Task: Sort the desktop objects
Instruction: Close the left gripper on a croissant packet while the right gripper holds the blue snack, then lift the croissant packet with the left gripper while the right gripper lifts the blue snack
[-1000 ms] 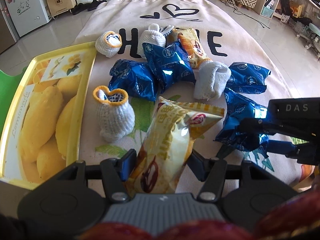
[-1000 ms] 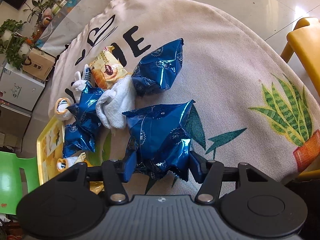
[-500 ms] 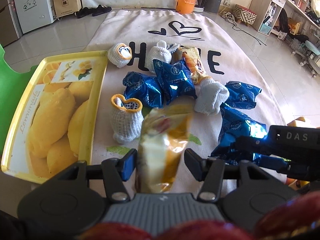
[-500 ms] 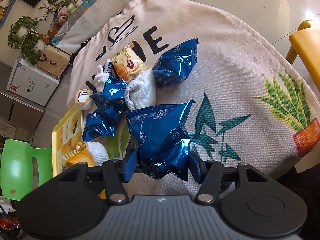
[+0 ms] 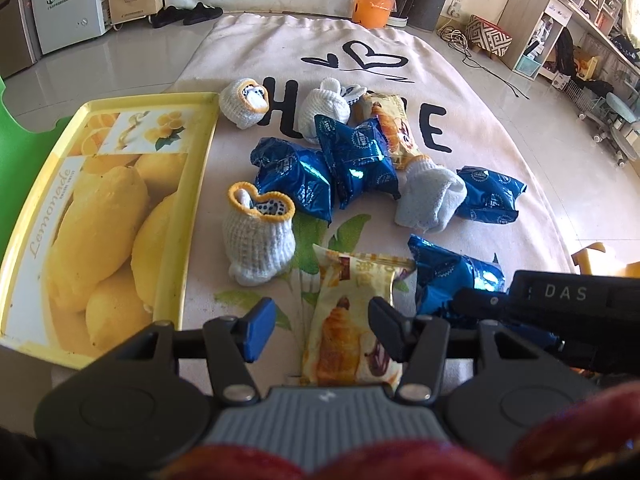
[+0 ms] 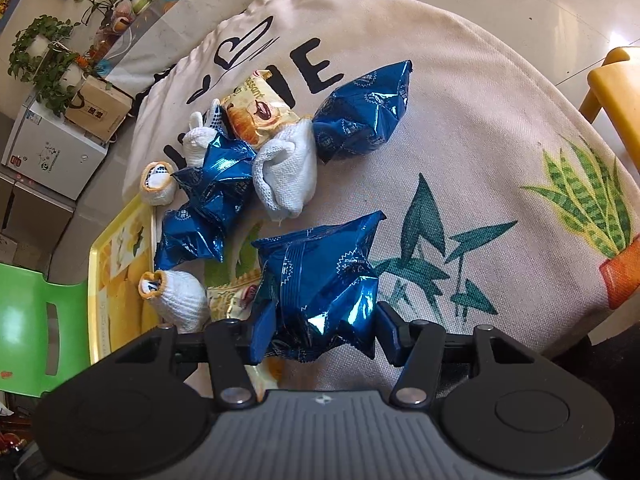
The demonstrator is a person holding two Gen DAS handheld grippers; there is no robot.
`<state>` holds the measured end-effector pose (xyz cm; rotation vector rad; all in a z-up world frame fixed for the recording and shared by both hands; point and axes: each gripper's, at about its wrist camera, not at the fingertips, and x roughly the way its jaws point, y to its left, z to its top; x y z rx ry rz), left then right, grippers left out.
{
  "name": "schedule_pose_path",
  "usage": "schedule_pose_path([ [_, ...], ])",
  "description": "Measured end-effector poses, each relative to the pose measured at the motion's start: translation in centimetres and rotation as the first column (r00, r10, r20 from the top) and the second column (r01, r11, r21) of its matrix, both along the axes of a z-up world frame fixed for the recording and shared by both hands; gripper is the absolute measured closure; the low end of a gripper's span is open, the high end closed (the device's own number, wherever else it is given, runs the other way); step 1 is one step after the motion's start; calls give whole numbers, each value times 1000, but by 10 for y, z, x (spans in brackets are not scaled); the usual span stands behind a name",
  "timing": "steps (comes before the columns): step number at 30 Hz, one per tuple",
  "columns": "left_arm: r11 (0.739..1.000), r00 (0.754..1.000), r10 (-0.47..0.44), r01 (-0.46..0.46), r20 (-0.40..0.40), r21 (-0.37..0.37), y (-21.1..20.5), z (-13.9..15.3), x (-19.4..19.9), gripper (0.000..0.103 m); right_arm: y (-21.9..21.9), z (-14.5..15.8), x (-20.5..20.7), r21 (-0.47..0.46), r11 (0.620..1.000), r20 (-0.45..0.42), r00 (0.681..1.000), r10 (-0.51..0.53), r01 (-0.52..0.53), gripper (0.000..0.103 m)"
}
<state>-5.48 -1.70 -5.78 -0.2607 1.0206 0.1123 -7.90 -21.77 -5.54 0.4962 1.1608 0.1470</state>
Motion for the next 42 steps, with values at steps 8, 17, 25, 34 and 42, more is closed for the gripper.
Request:
schedule_pose_path([
  [8,999,999,-45,45,-22,8,-14,-10,-4,43,-1,-5,3,-80,997,11,1000,-6,7,48],
  [17,998,998,-51,52,-37,30,-23,-25,0,26,-14,-15,8,-102,994,-5,999,-51,50,46],
  [25,995,996,-58,63,-68,71,-35,-41,9,13,-6,-18,12,-89,995,-4,999,-54,54,34],
  [34,993,992,-24,38,-125,108,-35,-62,18,7,9,-23,22,-161,987,-5,1000,-12,11,27],
  [42,991,987,-15,36,-157,128,-35,-70,21,4,21,-27,25,-229,973,24,999,29,-23,18],
])
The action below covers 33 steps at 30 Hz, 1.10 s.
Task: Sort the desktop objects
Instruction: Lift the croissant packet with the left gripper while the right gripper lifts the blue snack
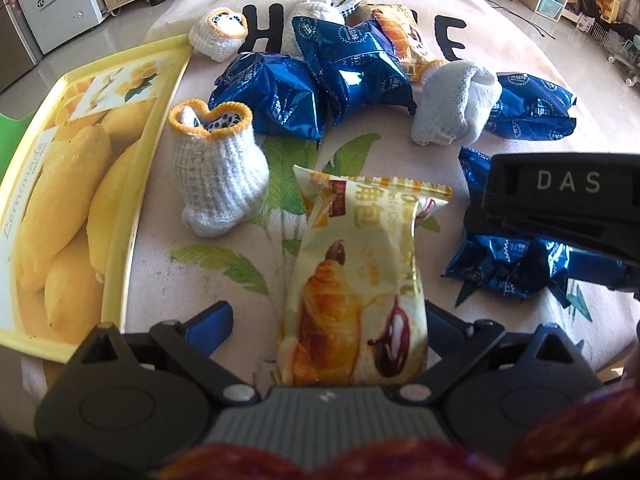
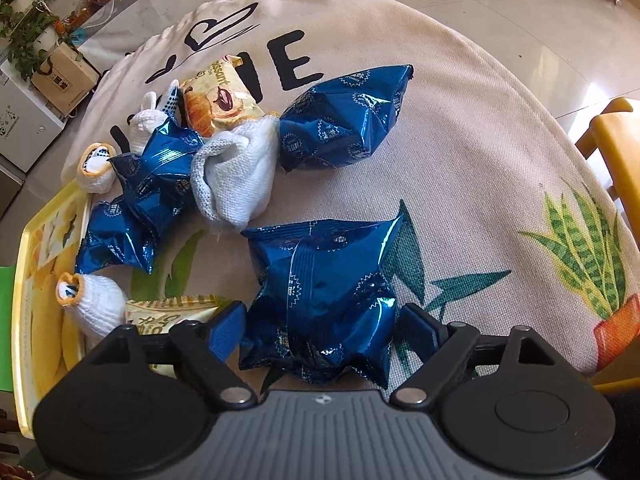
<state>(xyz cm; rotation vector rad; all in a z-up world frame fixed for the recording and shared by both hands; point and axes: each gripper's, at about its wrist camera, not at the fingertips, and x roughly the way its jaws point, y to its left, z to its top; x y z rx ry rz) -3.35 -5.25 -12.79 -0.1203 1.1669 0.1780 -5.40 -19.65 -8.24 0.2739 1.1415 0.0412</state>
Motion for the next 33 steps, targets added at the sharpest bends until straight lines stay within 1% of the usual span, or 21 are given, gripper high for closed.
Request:
schedule_pose_path([
  [2,1000,1000,-11,11,15,9,-1,1,-1,8,1,0,-1,-6,1000,5,1000,1,-1,19],
  [3,1000,1000,-17,17,23,14,-2,2,-2,12,1,0,-1,-8,1000,7,1000,2,-2,21],
  [4,1000,999,-23,22,29,14,-2,3,-2,14,1,0,-2,-6,1000,14,1000,5,-5,26],
  [7,999,998,-32,32,47,10,-2,6,-3,28,1,2,-3,3,1000,19,1000,3,-3,32],
  [9,999,998,-36,36,59,4,-1,9,-5,43,-2,4,-5,13,1000,21,1000,-7,6,36],
  [11,999,998,-23,25,61,-28,3,11,-6,47,-5,6,-7,30,999,21,1000,-21,20,40],
  [15,995,997,30,-23,66,-102,14,16,-10,48,-9,12,-13,38,999,27,999,-30,29,42],
  [20,989,993,36,-20,108,-145,20,28,-16,48,-15,18,-18,58,997,37,998,-44,42,43],
  [23,983,991,39,-15,130,-181,24,35,-20,48,-17,22,-20,95,995,43,998,-45,41,44],
  [27,985,987,38,-10,157,-172,26,44,-25,48,-18,29,-26,118,993,61,997,-37,29,44],
  [30,984,984,55,-25,168,-174,30,49,-28,48,-20,33,-32,160,987,68,997,-34,23,44],
  [33,984,981,73,-41,182,-173,35,55,-31,48,-17,38,-37,181,983,85,996,-13,-3,44],
])
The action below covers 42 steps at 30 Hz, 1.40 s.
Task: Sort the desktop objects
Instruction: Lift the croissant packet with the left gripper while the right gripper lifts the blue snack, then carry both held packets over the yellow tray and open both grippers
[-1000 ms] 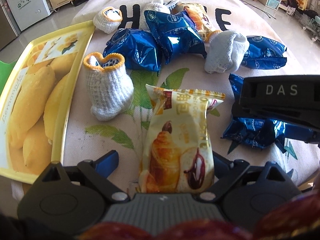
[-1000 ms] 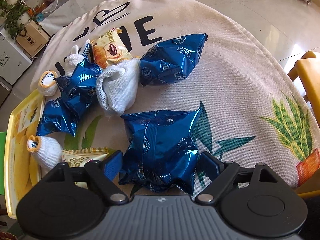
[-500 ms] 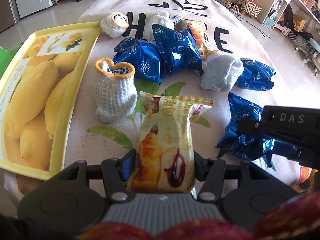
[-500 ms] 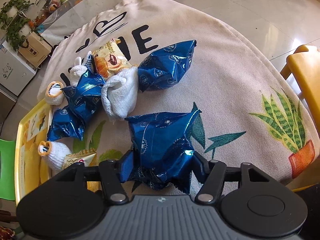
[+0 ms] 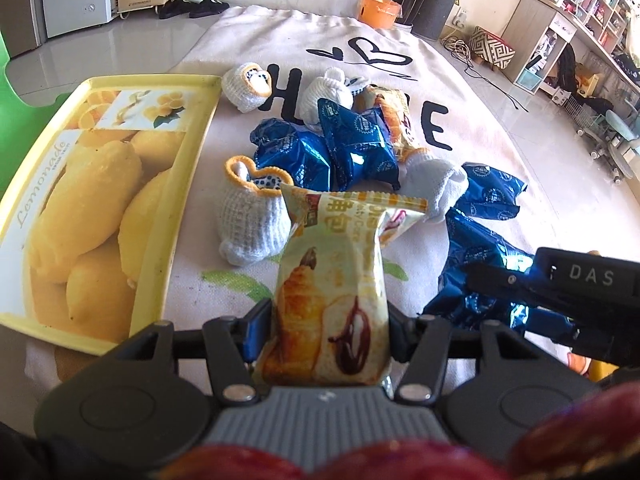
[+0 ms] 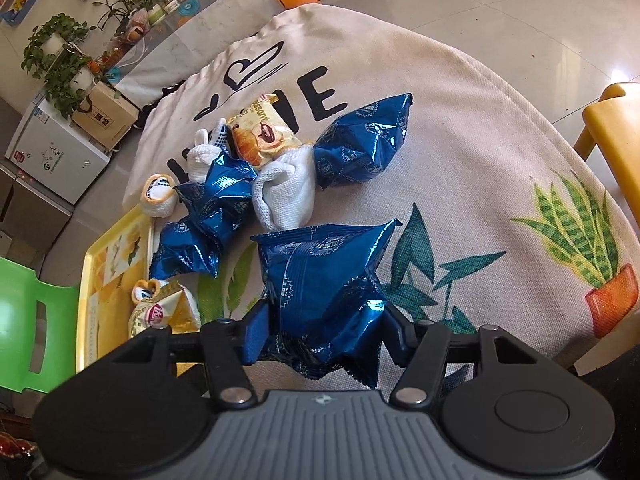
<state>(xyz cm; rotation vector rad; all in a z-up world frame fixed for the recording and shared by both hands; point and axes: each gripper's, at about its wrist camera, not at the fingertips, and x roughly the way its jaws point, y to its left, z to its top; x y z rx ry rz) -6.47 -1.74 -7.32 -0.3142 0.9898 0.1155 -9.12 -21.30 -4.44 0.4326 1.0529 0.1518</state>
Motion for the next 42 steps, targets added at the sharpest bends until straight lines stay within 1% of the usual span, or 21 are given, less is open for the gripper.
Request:
schedule_pose_path([
  [6,997,997,72,-72,41,-16,19,18,-6,48,15,17,-4,33,997,58,996,65,-67,44],
  [9,991,991,129,-127,47,-33,34,25,-4,48,25,25,1,48,995,68,994,83,-86,44],
  [12,983,982,183,-181,54,-35,51,31,-2,48,40,35,9,60,990,81,989,125,-130,44],
  [15,969,969,243,-240,50,-52,70,35,0,48,60,43,17,46,980,99,977,189,-194,44],
  [17,956,957,289,-286,38,-68,85,37,3,48,73,47,23,55,969,111,966,233,-240,44],
  [20,943,943,330,-328,34,-62,103,39,8,48,95,50,35,58,948,125,944,304,-313,44],
  [27,907,908,419,-419,2,-51,145,43,27,48,136,43,61,101,896,140,898,417,-432,44],
  [32,892,893,450,-450,-5,-42,172,46,42,48,157,33,76,131,874,137,881,452,-469,44],
  [34,889,889,457,-457,-6,-33,181,47,48,48,165,32,80,131,866,141,874,466,-483,44],
  [39,875,875,483,-483,-17,-36,206,45,64,48,186,24,88,131,843,133,852,507,-522,44],
  [42,861,863,505,-506,-31,-48,218,42,69,48,199,19,90,123,827,130,835,535,-549,44],
])
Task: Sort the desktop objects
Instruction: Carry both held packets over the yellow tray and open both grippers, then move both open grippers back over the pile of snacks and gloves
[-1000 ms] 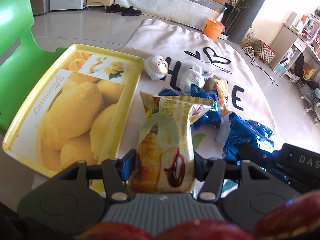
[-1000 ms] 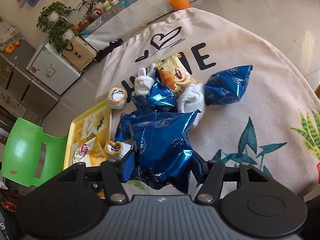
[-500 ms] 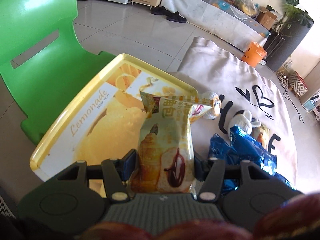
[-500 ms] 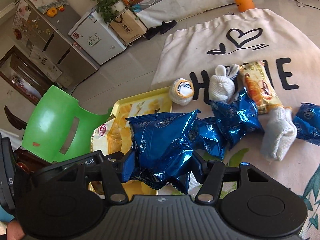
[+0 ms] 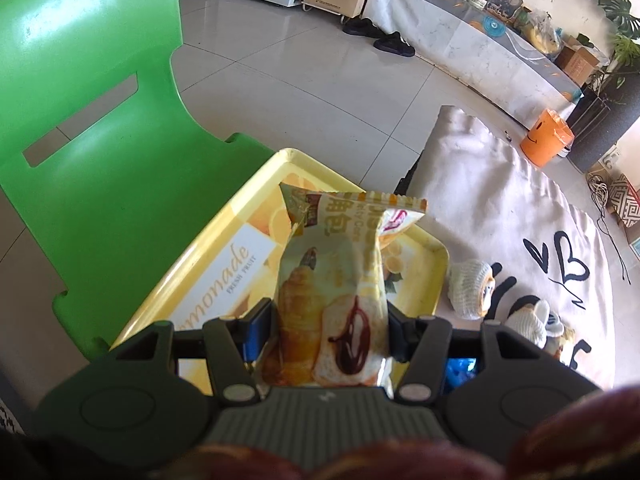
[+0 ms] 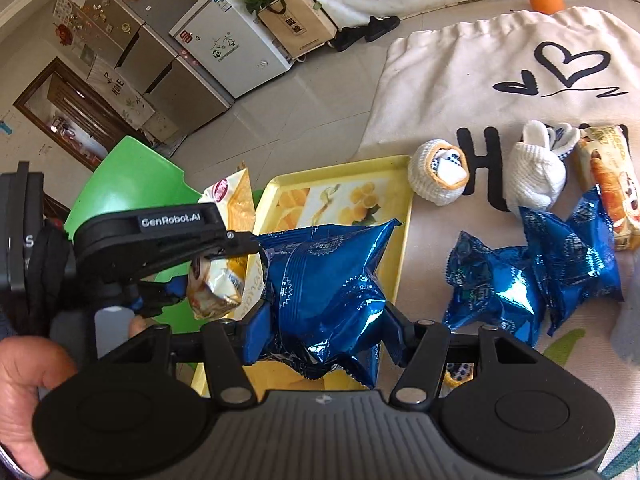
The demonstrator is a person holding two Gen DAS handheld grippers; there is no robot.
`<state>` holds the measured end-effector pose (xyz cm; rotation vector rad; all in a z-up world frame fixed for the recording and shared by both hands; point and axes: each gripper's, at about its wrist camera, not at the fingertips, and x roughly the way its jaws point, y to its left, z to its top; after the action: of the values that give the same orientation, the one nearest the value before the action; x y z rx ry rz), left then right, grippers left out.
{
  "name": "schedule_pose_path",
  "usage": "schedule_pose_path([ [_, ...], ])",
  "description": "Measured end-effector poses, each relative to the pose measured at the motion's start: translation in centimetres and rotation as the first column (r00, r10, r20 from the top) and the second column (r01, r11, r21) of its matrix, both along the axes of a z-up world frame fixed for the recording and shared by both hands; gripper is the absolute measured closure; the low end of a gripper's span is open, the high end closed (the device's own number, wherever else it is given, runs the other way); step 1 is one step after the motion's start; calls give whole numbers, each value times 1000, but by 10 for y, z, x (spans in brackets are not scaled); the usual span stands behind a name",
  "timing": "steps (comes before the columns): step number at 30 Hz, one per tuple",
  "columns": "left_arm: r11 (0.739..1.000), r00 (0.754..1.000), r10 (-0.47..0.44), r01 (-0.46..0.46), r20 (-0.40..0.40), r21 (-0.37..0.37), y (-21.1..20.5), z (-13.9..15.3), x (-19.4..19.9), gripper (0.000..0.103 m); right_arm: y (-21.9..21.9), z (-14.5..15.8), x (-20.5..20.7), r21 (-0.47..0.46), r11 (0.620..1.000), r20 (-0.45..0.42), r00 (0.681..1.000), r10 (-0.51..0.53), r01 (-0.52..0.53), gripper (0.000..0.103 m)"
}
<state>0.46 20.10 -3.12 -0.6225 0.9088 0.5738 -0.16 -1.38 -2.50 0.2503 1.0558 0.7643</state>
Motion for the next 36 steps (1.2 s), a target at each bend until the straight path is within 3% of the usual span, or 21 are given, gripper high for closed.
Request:
schedule_pose_path([
  [11,995,995,99,-100,-11,-23,38,-4,17,49,45,-15,1,-10,994,12,993,113,-113,44],
  [13,993,993,121,-121,-15,-7,42,-4,17,44,52,-15,1,9,990,19,990,140,-140,44],
  [15,989,989,148,-147,-14,26,44,0,16,25,57,-15,1,-29,990,34,989,142,-141,38],
  [17,984,986,168,-168,2,52,44,4,13,15,57,-13,1,-49,988,61,986,152,-149,35],
  [28,996,997,82,-82,-2,18,17,5,22,13,14,5,18,-73,996,97,993,65,-58,28],
  [31,999,999,51,-51,-16,14,7,3,26,6,3,5,21,-97,995,93,995,40,-31,28],
  [36,1000,1000,-8,8,-26,10,-12,0,31,5,-15,7,24,-116,993,87,996,12,-2,28],
])
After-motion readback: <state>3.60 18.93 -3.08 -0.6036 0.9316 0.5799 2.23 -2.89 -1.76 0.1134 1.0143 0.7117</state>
